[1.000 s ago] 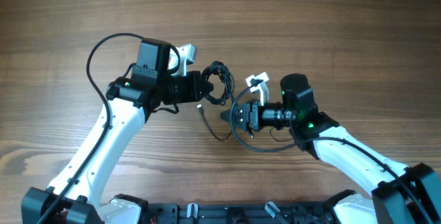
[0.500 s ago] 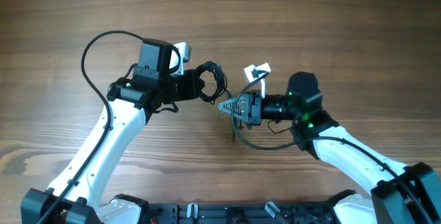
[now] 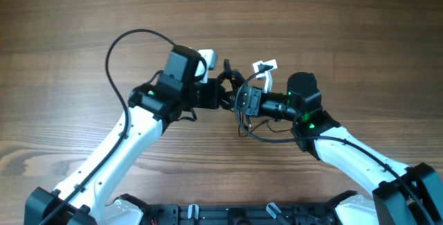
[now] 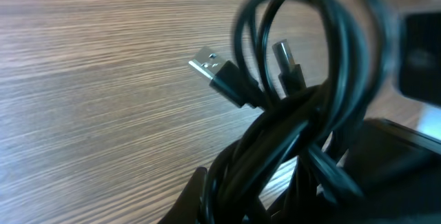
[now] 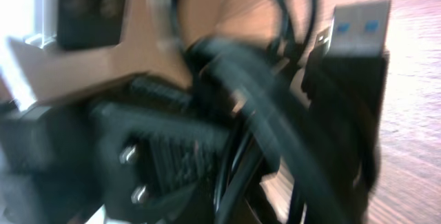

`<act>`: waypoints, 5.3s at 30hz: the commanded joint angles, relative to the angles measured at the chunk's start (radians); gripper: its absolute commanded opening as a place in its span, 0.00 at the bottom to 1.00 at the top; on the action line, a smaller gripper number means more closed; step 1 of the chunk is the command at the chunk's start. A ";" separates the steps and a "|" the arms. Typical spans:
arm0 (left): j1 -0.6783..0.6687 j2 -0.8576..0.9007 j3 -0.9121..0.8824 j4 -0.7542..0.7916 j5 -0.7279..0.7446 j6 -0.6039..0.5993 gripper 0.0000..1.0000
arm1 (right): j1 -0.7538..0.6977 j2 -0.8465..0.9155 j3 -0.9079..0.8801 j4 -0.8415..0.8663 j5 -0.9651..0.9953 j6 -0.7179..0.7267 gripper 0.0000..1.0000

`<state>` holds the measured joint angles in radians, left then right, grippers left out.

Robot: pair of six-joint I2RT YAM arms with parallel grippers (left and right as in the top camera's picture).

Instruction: Untangle cables

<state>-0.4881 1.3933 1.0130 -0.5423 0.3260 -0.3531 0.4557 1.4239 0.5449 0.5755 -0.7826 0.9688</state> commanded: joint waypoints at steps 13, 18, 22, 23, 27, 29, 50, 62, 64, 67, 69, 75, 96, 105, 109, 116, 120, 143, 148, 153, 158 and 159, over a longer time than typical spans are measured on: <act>-0.078 -0.006 0.002 0.082 0.311 0.009 0.04 | 0.003 -0.001 0.012 -0.071 0.298 0.004 0.05; -0.133 -0.006 0.002 0.107 0.338 0.009 0.04 | 0.003 0.000 0.012 -0.072 0.327 0.003 0.05; -0.143 -0.006 0.002 0.108 0.339 0.009 0.04 | 0.003 -0.001 0.012 -0.076 0.332 0.002 0.12; -0.126 -0.006 0.002 0.100 0.333 0.010 0.04 | 0.003 -0.001 0.012 -0.076 0.332 0.002 0.16; 0.011 -0.006 0.002 0.041 0.305 0.009 0.04 | 0.003 -0.001 0.012 -0.075 0.290 0.003 0.52; 0.087 -0.006 0.002 0.032 0.305 0.009 0.04 | 0.003 -0.001 0.012 -0.075 0.264 0.003 0.75; 0.249 -0.006 0.002 -0.211 0.236 0.428 0.04 | -0.169 -0.002 0.012 0.019 -0.136 -0.170 1.00; 0.246 -0.006 0.001 -0.212 0.389 0.591 0.04 | -0.225 -0.002 0.012 0.082 -0.379 0.060 0.98; 0.225 -0.006 0.001 -0.214 0.404 0.627 0.04 | -0.193 -0.002 0.012 0.148 -0.378 0.111 0.97; 0.168 -0.006 0.001 -0.214 0.417 0.638 0.04 | -0.161 -0.002 0.012 0.233 -0.367 0.151 0.93; 0.122 -0.006 0.001 -0.213 0.417 0.638 0.04 | -0.151 -0.001 0.012 0.234 -0.339 0.168 0.90; 0.037 -0.006 0.001 -0.194 0.417 0.637 0.04 | -0.150 -0.001 0.012 0.235 -0.340 0.213 0.90; -0.025 -0.006 0.001 -0.204 0.538 0.637 0.04 | -0.143 -0.001 0.012 0.262 -0.019 0.539 0.81; -0.025 -0.006 0.001 -0.241 0.673 0.633 0.04 | -0.217 -0.001 0.012 0.228 0.186 0.352 0.92; -0.024 -0.006 0.001 -0.241 0.672 0.629 0.04 | -0.278 -0.001 0.012 0.156 0.185 0.246 0.97; -0.024 -0.006 0.001 -0.240 0.367 0.459 0.04 | -0.309 -0.001 0.011 -0.088 0.185 0.100 1.00; -0.024 -0.006 0.001 -0.272 0.093 0.396 0.04 | -0.309 -0.001 0.011 -0.256 0.183 0.067 1.00; -0.024 -0.006 0.001 -0.346 0.051 0.685 0.04 | -0.008 -0.001 0.011 -0.202 0.265 0.377 1.00; -0.024 -0.006 0.001 -0.341 0.078 0.690 0.04 | 0.047 0.000 0.011 -0.187 0.358 0.419 0.90; -0.024 -0.006 0.001 -0.322 0.077 0.689 0.04 | 0.053 0.000 0.011 -0.211 0.395 0.385 0.25; -0.024 -0.006 0.001 -0.291 -0.059 0.565 0.04 | 0.053 -0.001 0.011 -0.226 0.390 0.246 0.05; -0.023 -0.006 0.001 -0.288 -0.130 0.500 0.04 | 0.053 -0.001 0.011 -0.226 0.383 0.234 0.04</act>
<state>-0.5110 1.4040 1.0027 -0.8440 0.3435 0.2848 0.5053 1.4166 0.5503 0.3527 -0.4103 1.2907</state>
